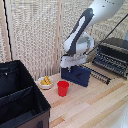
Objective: Please shift your gripper toward the book. Carefully hold the book with your gripper. Gently transport the book using your gripper to the caddy's front section. Safely let the book go into the caddy's front area.
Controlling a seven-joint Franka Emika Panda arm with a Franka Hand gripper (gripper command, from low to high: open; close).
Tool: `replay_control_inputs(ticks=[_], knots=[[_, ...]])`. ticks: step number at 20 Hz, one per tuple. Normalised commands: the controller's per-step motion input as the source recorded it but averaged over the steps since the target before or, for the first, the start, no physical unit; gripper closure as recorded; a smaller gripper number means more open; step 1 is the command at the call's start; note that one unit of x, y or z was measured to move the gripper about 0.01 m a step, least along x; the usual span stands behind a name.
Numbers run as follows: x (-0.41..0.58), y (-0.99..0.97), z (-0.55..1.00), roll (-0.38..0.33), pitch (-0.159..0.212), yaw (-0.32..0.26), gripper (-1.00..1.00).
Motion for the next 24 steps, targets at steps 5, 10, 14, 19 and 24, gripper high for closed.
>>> replay_control_inputs(ticks=[5, 10, 14, 19, 24], knots=[[0.0, 0.29, 0.0, -0.027, -0.001, -0.329, 1.0], [0.086, 0.02, 0.1, -0.013, 0.0, -0.367, 1.0], [0.541, -0.23, 0.37, -0.02, 0.018, -0.219, 1.0], [0.573, -0.48, 0.55, 0.075, 0.092, -0.036, 1.0], [0.362, -0.11, 0.07, 0.032, 0.131, 0.029, 1.0]])
